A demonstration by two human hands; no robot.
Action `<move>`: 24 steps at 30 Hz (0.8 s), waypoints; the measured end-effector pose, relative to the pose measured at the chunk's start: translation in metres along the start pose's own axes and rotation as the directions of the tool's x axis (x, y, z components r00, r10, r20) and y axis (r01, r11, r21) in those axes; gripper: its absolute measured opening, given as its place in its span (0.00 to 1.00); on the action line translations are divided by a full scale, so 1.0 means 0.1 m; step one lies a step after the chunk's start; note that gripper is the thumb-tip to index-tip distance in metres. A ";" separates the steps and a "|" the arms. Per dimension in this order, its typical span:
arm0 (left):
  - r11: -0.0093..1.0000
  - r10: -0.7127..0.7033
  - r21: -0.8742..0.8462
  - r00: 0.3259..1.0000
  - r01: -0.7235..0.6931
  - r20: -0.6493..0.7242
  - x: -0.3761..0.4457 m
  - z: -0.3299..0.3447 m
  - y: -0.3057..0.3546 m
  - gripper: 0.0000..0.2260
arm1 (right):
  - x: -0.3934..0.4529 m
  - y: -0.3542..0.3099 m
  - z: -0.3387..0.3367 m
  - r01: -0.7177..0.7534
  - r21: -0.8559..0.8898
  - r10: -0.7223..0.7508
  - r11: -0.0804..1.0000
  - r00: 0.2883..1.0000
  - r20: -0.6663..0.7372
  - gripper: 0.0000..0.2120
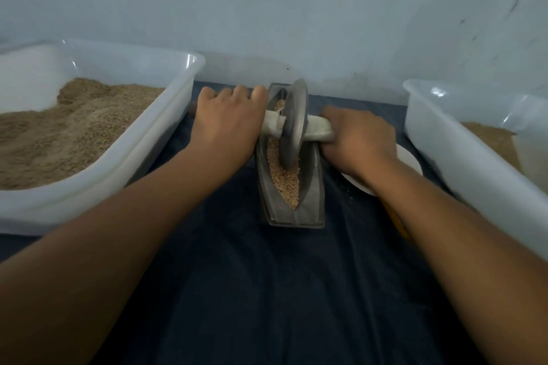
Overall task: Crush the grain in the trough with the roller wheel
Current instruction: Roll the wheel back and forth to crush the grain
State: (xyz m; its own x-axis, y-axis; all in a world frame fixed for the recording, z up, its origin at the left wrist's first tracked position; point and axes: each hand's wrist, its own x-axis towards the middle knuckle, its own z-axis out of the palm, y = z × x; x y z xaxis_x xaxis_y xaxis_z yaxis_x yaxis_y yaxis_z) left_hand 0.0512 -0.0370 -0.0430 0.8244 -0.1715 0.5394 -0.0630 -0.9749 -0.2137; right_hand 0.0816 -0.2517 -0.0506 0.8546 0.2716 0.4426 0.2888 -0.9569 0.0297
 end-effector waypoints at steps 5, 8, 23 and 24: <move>0.999 0.007 -0.034 1.000 -0.006 0.012 -0.18 -0.08 -0.01 0.16 | -0.23 -0.08 -0.14 0.082 -0.023 -0.084 0.996 0.993 -0.085 0.08; 1.000 0.014 -0.028 1.000 -0.014 0.003 -0.25 -0.15 -0.01 0.17 | -0.38 -0.11 -0.19 0.099 -0.014 -0.100 0.995 0.986 -0.131 0.08; 0.999 0.016 -0.045 1.000 -0.016 0.011 -0.52 -0.35 -0.02 0.19 | -0.73 -0.24 -0.36 0.042 0.003 -0.040 0.999 0.974 -0.223 0.15; 0.999 0.013 -0.052 1.000 -0.012 0.012 -0.52 -0.33 -0.03 0.19 | -0.72 -0.24 -0.35 0.043 -0.014 -0.045 0.999 0.973 -0.227 0.14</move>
State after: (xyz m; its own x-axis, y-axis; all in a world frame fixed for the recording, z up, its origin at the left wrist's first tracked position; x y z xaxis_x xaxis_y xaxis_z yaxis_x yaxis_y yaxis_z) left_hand -0.0099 -0.0303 -0.0433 0.8302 -0.1820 0.5269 -0.1021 -0.9789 -0.1772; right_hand -0.0019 -0.2517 -0.0520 0.7208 0.2838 0.6323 0.3190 -0.9458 0.0607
